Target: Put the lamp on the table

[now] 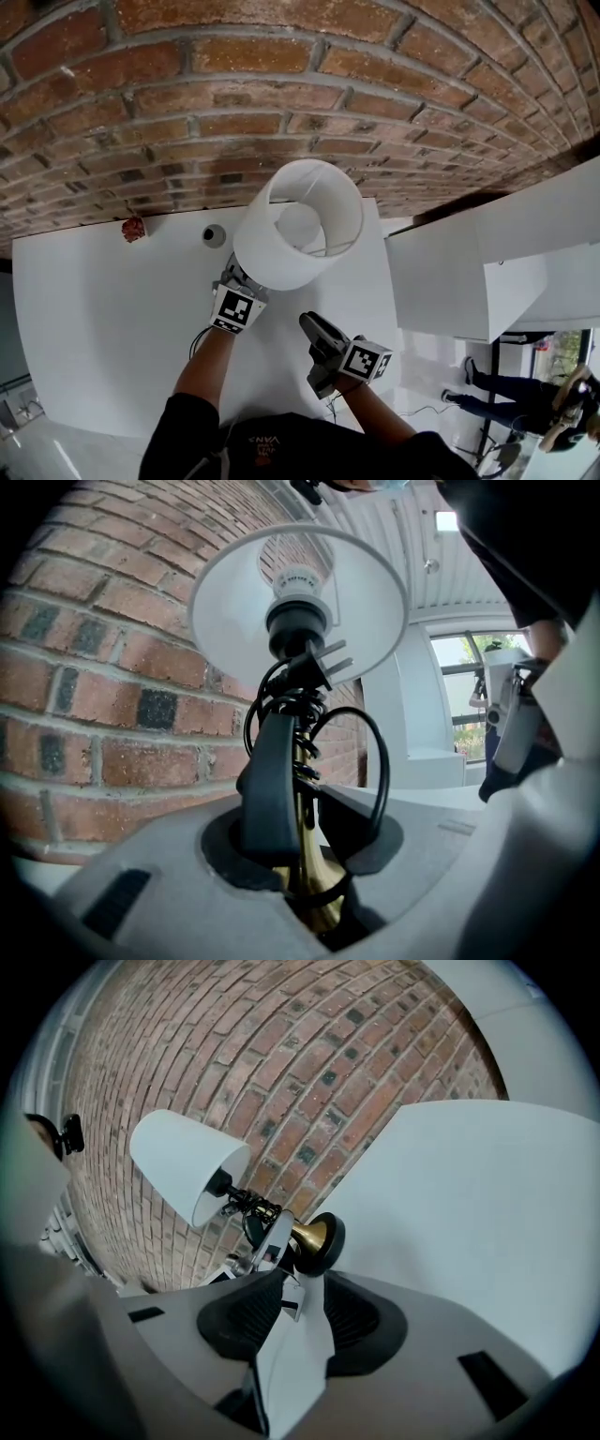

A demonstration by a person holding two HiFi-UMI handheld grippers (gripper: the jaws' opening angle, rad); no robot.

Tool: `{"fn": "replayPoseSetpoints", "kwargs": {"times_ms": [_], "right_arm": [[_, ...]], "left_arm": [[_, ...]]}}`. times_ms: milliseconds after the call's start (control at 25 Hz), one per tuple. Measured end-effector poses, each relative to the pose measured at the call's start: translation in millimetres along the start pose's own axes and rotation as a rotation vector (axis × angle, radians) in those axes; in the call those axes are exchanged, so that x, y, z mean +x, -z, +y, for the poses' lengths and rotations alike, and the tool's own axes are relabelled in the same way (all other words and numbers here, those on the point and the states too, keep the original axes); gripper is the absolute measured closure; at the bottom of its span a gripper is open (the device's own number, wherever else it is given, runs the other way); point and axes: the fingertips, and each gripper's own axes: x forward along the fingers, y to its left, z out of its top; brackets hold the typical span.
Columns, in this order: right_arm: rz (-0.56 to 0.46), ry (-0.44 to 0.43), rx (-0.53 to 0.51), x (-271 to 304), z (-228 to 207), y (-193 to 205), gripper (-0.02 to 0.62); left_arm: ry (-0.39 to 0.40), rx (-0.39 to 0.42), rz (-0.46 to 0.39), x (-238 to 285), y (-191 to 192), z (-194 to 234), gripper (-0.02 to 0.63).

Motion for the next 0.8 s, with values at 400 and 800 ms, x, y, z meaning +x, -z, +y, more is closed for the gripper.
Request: {"fn": "replayPoseSetpoints", "kwargs": {"times_ms": [400, 800], "right_arm": [[-0.011, 0.015, -0.009, -10, 0, 1, 0.460], [-0.016, 0.016, -0.003, -13, 0, 4, 0.460]], "left_arm": [[-0.020, 0.006, -0.016, -4, 1, -1, 0.482], [-0.032, 0.023, -0.025, -5, 3, -1, 0.477]]}}
